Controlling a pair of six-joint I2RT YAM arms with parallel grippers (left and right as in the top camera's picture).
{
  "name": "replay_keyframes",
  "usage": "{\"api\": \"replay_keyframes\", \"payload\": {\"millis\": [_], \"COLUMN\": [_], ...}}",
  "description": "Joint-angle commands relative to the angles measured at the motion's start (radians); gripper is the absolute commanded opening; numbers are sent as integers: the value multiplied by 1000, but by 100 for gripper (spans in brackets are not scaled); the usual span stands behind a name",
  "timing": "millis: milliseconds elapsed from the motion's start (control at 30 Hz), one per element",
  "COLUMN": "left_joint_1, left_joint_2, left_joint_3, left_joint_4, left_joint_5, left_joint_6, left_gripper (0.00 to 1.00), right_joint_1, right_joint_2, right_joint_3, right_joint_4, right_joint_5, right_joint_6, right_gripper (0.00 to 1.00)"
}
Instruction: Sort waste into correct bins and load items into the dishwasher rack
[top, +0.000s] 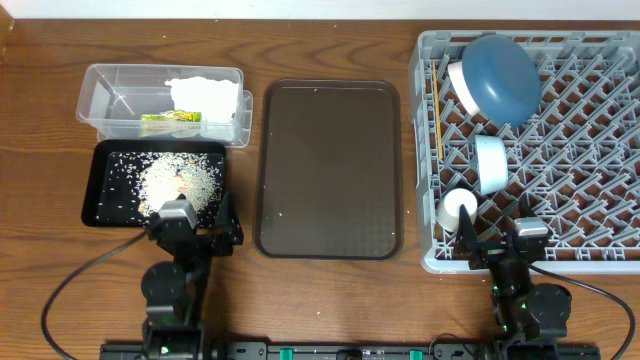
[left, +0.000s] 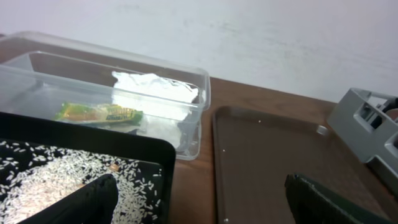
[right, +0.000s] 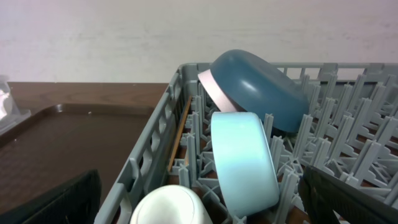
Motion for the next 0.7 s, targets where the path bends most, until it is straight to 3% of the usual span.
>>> {"api": "replay_keyframes", "payload": {"millis": [0, 300, 667], "left_joint_1": [5, 5, 5], "left_joint_2": [-75, -189, -246], "left_joint_3": [-44, -52, -52], "left_joint_4": [12, -211, -206], "left_joint_5": [-18, -43, -40], "left_joint_6": [45, 56, 56], "left_gripper": [88, 88, 88], "right_joint_1": [0, 0, 0], "right_joint_2": [-6, -6, -6], "right_joint_3": [-2, -2, -2], "right_joint_4": [-4, -4, -4], "right_joint_5": [6, 6, 6], "right_joint_6": [-12, -12, -12], "right_gripper": [99, 99, 99]}}
